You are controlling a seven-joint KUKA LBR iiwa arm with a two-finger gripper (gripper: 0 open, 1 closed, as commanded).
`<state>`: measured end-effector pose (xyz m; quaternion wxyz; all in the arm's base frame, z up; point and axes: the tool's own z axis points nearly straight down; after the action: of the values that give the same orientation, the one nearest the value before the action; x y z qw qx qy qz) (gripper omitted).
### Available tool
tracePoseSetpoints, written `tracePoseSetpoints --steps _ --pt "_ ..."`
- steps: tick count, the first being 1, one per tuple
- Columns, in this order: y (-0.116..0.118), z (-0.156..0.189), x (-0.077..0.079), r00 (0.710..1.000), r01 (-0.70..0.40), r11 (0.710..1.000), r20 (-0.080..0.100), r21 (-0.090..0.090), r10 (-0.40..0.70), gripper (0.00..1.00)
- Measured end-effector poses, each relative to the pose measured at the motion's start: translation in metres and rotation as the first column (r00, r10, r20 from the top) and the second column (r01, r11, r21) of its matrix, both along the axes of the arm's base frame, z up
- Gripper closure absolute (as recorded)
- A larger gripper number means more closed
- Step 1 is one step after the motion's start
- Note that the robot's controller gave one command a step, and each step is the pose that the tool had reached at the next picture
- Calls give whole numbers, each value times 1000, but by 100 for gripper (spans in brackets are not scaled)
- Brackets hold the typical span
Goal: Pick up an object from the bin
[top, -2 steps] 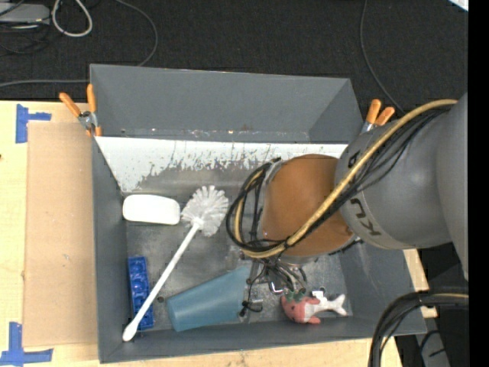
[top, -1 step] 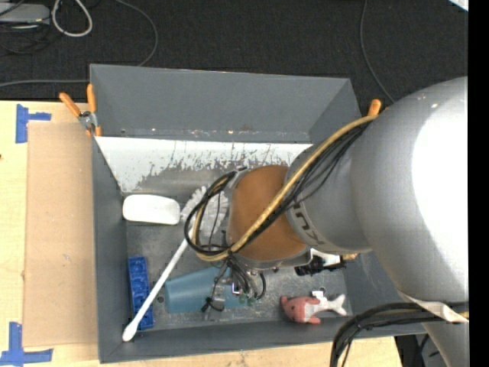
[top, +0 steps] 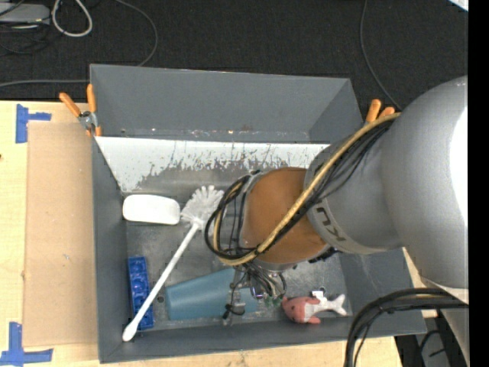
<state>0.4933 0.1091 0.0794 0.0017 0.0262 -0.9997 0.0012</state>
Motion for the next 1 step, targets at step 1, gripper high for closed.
tracePoseSetpoints --steps 1 --pt "32 -11 5 982 188 982 -8 0 -188 0"
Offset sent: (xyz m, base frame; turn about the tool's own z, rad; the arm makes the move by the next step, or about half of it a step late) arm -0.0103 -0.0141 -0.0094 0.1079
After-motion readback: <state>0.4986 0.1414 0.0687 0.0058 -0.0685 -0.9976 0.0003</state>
